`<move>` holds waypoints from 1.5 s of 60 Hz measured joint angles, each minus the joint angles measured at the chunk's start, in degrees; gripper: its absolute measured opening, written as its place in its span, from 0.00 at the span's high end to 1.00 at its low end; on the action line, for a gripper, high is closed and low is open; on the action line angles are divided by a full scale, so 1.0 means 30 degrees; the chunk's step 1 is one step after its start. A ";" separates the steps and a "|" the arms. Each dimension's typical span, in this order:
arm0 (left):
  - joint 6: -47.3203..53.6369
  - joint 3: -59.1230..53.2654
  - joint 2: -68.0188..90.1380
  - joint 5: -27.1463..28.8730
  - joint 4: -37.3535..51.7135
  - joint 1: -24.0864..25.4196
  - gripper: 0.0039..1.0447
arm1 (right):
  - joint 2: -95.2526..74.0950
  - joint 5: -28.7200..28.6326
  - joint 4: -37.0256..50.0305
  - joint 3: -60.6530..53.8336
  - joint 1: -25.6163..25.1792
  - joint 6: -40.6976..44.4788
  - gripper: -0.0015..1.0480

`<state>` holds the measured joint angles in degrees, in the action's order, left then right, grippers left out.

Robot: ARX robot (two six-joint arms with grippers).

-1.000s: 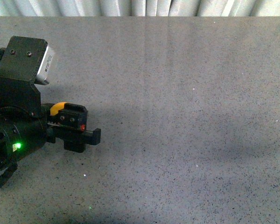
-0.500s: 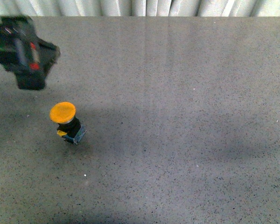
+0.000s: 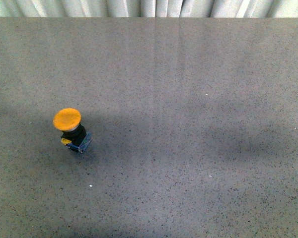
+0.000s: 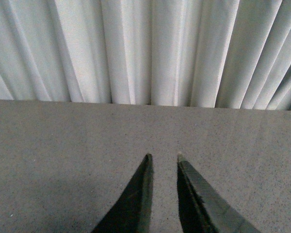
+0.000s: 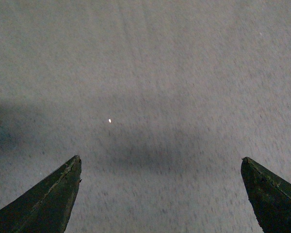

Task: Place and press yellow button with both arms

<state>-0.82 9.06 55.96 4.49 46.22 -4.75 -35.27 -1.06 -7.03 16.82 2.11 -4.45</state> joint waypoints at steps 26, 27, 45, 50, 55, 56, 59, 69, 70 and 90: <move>0.0073 -0.2193 -0.4473 -0.1494 -0.2004 0.1508 0.99 | -1.7937 -0.3104 0.8553 0.8480 0.5697 0.5770 0.09; 0.0073 -0.2404 -0.4656 -0.1494 -0.1909 0.1515 0.99 | -1.8506 -0.3242 0.8561 0.8925 0.5960 0.5931 0.09; 0.0073 -0.2783 -0.8255 -0.1501 -0.5187 0.1515 0.99 | -2.3962 -0.5493 0.7424 1.4404 0.9500 0.7715 0.09; 0.0073 -0.2783 -0.9289 -0.1494 -0.6142 0.1515 0.99 | -2.4837 -0.5741 0.7453 1.5307 0.9755 0.7337 0.12; 0.0073 -0.2783 -1.0120 -0.1501 -0.6943 0.1515 0.99 | -2.5522 -0.6091 0.7541 1.5846 0.9908 0.6870 0.25; 0.0073 -0.2783 -1.0316 -0.1501 -0.7133 0.1515 0.99 | -2.5580 -0.6120 0.7541 1.5875 0.9916 0.6805 0.26; 0.0073 -0.2783 -1.0797 -0.1501 -0.7584 0.1515 0.99 | -2.5857 -0.6273 0.7541 1.5999 0.9945 0.6557 0.35; 0.0073 -0.2783 -1.2539 -0.1501 -0.9282 0.1515 0.99 | -2.6818 -0.7009 0.7460 1.6509 1.0040 0.5559 0.72; 0.0073 -0.2783 -1.2684 -0.1501 -0.9428 0.1515 0.99 | -2.6862 -0.7038 0.7453 1.6538 1.0047 0.5515 0.73; 0.0073 -0.2783 -1.4506 -0.1501 -1.1220 0.1515 0.99 | -2.7715 -0.7788 0.6929 1.7063 1.0178 0.4889 0.99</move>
<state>-0.60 0.71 12.45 -0.01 12.56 -0.21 -118.41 -24.43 13.76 68.01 32.64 10.22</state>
